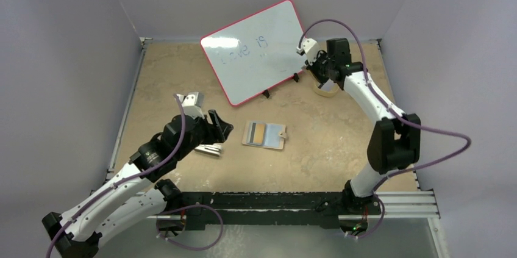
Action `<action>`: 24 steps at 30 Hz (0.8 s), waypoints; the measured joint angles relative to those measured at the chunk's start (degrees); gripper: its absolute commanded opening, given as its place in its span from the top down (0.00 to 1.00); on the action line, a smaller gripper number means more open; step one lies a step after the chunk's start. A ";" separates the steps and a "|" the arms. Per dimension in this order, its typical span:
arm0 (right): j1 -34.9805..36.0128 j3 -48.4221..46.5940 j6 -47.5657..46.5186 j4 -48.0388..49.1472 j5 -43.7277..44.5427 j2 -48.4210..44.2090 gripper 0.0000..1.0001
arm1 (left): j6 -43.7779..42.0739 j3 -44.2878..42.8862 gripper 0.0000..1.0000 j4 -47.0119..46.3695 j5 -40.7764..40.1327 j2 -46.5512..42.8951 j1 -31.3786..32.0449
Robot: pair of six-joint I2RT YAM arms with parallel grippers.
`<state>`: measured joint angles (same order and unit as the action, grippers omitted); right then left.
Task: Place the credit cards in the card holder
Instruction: Pick up the credit card from the storage box.
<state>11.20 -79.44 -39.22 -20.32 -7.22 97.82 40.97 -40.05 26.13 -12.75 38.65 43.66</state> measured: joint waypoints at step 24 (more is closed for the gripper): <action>14.78 34.07 74.10 49.88 -37.83 -28.00 1.00 | 21.29 11.56 0.46 -32.83 9.38 -0.63 0.00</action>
<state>25.98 -45.36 34.87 29.56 -45.06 69.82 62.26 -28.49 -6.70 -3.38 38.02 43.66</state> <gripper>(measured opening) 0.007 0.544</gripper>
